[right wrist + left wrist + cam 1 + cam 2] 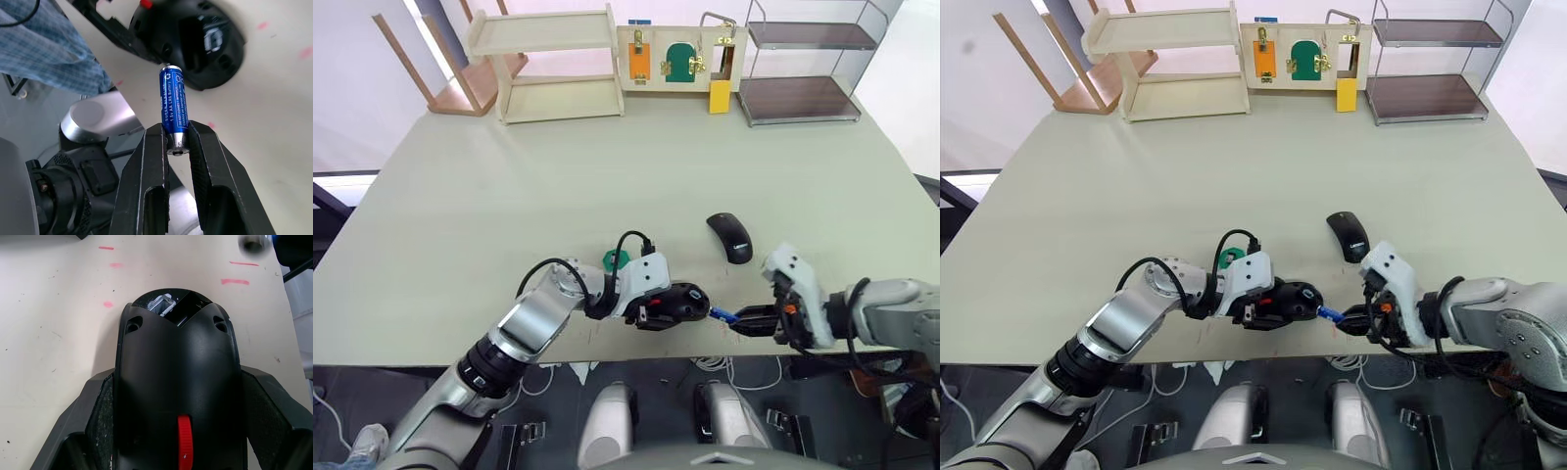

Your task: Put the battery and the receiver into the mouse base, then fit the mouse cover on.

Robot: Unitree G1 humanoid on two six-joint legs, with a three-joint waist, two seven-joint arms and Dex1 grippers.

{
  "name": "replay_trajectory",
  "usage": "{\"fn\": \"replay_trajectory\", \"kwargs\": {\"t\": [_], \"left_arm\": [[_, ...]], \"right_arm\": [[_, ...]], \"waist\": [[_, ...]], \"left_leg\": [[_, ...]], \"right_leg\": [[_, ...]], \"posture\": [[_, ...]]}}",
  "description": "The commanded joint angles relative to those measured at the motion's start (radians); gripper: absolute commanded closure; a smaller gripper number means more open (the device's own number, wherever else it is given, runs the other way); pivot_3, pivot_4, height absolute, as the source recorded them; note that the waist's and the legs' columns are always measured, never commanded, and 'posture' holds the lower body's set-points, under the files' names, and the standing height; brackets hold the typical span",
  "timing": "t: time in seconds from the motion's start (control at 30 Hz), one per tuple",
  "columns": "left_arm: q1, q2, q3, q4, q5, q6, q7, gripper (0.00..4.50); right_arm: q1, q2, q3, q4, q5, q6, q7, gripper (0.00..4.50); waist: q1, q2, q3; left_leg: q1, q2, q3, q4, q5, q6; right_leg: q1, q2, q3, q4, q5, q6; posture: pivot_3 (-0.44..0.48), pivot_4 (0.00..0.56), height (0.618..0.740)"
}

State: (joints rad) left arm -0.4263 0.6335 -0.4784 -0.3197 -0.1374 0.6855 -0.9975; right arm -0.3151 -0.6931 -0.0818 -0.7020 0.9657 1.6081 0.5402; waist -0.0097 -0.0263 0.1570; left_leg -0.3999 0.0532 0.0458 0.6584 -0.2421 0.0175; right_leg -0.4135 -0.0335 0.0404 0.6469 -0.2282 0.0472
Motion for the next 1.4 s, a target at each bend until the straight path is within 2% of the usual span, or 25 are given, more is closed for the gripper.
{"fn": "replay_trajectory", "kwargs": {"t": [0.03, 0.4, 0.73, 0.97, 1.0, 1.03, 1.1, 1.13, 1.23, 1.33, 1.4], "left_arm": [[0.008, -0.002, -0.02, -0.001, 0.018, 0.006, 0.011, 1.55], [0.013, -0.003, -0.024, -0.003, 0.027, 0.0, 0.011, 1.55], [0.017, -0.003, -0.024, -0.005, 0.027, -0.007, 0.006, 1.55], [0.014, 0.0, -0.03, 0.001, 0.045, -0.012, 0.014, 1.55], [0.014, -0.001, -0.03, 0.002, 0.045, -0.009, 0.015, 1.55], [0.015, -0.001, -0.028, 0.002, 0.039, -0.001, 0.012, 1.55], [0.014, -0.004, -0.026, 0.003, 0.034, 0.007, 0.013, 1.55], [0.013, -0.006, -0.024, 0.004, 0.032, 0.01, 0.013, 1.55], [0.014, -0.008, -0.023, 0.004, 0.031, 0.008, 0.013, 1.55], [0.015, -0.007, -0.021, 0.004, 0.03, 0.008, 0.012, 1.55], [0.013, -0.009, -0.02, 0.007, 0.03, 0.011, 0.012, 1.55]], "right_arm": [[-0.025, 0.056, 0.019, 0.028, 0.056, 0.006, -0.127, 4.43], [-0.09, 0.125, 0.07, 0.176, 0.269, 0.006, -0.465, 4.43], [-0.142, 0.117, 0.108, 0.268, 0.493, 0.002, -0.7, 4.43], [-0.163, 0.082, 0.165, 0.312, 0.673, -0.115, -0.851, 4.43], [-0.164, 0.067, 0.178, 0.317, 0.709, -0.142, -0.874, 3.38], [-0.167, 0.053, 0.191, 0.318, 0.737, -0.164, -0.891, 3.02], [-0.171, 0.02, 0.213, 0.316, 0.783, -0.209, -0.917, 1.78], [-0.173, 0.005, 0.219, 0.314, 0.795, -0.225, -0.921, 1.3], [-0.174, -0.014, 0.208, 0.277, 0.766, -0.257, -0.876, 0.5], [-0.157, -0.047, 0.197, 0.22, 0.721, -0.286, -0.794, 0.5], [-0.126, -0.071, 0.168, 0.167, 0.625, -0.325, -0.659, 0.5]], "waist": [[-0.001, 0.0, 0.0], [-0.001, -0.001, 0.0], [-0.002, -0.001, 0.0], [-0.002, -0.001, 0.0], [-0.002, -0.001, 0.0], [-0.002, -0.001, 0.0], [-0.002, -0.001, 0.0], [-0.002, -0.001, 0.0], [-0.002, -0.001, 0.0], [-0.001, -0.001, 0.0], [0.001, -0.001, 0.0]], "left_leg": [[0.0, 0.0, 0.0, 0.0, 0.0, 0.0], [0.0, 0.0, 0.0, 0.0, 0.0, 0.0], [-0.001, 0.0, -0.001, 0.0, 0.0, 0.0], [-0.002, 0.0, -0.001, 0.0, 0.0, 0.0], [-0.002, 0.0, -0.001, 0.0, 0.0, 0.0], [-0.002, 0.0, -0.001, 0.0, 0.0, 0.0], [-0.002, 0.001, -0.001, 0.0, 0.0, 0.0], [-0.002, 0.001, -0.001, 0.0, 0.0, 0.0], [-0.002, 0.001, -0.001, 0.0, 0.0, 0.0], [-0.003, 0.001, -0.001, 0.0, 0.0, 0.0], [-0.003, 0.001, -0.002, 0.0, 0.0, 0.0]], "right_leg": [[0.0, 0.0, 0.0, 0.0, 0.0, 0.0], [0.0, 0.0, 0.0, 0.0, 0.0, 0.0], [0.0, 0.0, 0.0, -0.001, 0.0, 0.0], [0.0, 0.0, -0.001, -0.002, 0.0, 0.0], [0.0, 0.0, -0.001, -0.002, 0.0, 0.0], [0.0, -0.001, -0.001, -0.002, 0.0, 0.0], [0.0, 0.0, -0.001, -0.003, 0.0, 0.001], [0.0, -0.001, -0.001, -0.003, 0.0, 0.001], [0.0, -0.001, -0.001, -0.003, 0.0, 0.001], [0.0, -0.001, -0.001, -0.003, 0.0, 0.001], [0.0, -0.001, -0.002, -0.004, 0.0, 0.001]], "posture": [[0.0, 0.15, 0.74], [0.0, 0.15, 0.74], [0.0, 0.15, 0.74], [0.0, 0.15, 0.74], [0.0, 0.15, 0.74], [0.0, 0.15, 0.74], [0.0, 0.15, 0.74], [0.0, 0.15, 0.74], [0.0, 0.15, 0.74], [0.0, 0.15, 0.74], [0.0, 0.15, 0.74]]}}
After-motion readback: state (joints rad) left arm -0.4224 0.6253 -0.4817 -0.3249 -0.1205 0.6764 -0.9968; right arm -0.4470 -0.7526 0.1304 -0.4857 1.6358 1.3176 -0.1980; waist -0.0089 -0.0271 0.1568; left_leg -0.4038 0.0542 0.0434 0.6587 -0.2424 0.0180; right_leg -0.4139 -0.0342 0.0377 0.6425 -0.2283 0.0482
